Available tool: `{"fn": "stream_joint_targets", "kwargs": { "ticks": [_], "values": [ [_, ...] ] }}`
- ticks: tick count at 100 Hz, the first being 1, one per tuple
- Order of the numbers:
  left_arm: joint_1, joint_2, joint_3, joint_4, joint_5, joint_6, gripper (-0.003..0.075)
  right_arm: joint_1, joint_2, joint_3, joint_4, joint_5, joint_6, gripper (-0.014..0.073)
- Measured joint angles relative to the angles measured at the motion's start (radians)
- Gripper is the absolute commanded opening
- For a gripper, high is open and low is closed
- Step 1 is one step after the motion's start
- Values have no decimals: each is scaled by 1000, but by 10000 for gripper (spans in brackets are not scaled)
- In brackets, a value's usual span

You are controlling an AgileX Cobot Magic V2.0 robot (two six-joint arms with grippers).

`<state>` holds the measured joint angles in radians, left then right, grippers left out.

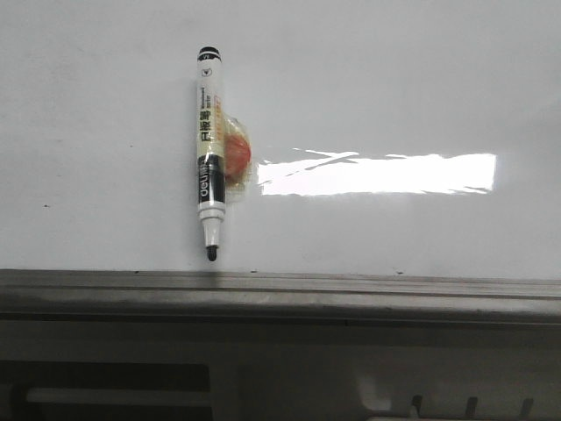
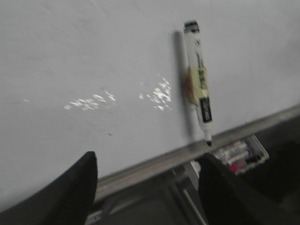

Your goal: Write number 6 on whiteboard

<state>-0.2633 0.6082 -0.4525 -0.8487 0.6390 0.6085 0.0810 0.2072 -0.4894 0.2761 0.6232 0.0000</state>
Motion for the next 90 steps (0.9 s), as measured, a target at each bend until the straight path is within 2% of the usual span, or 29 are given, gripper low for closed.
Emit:
{"fn": "stream_joint_targets", "kwargs": {
  "ticks": [17,31,45,60,80,90],
  "values": [
    [-200,177,-54,-8,-51,10,421,26,10,-2,0,27,-7,416],
    [-349,303,-86,-101,-220,12,422,28,12,-2,0,36,-10,416],
    [-454,414,-95,-208,-360,14,422,28,12,-2,0,47,-10,416],
    [-512,506,-111,-255,-411,14,421,28,12,-2,0,53,-10,416],
    [-519,582,-127,-323,-498,14,416,28,12,-2,0,56,-10,416],
    [-523,602,-132,-353,-522,14,333,28,12,-2,0,56,-10,416]
  ]
}}
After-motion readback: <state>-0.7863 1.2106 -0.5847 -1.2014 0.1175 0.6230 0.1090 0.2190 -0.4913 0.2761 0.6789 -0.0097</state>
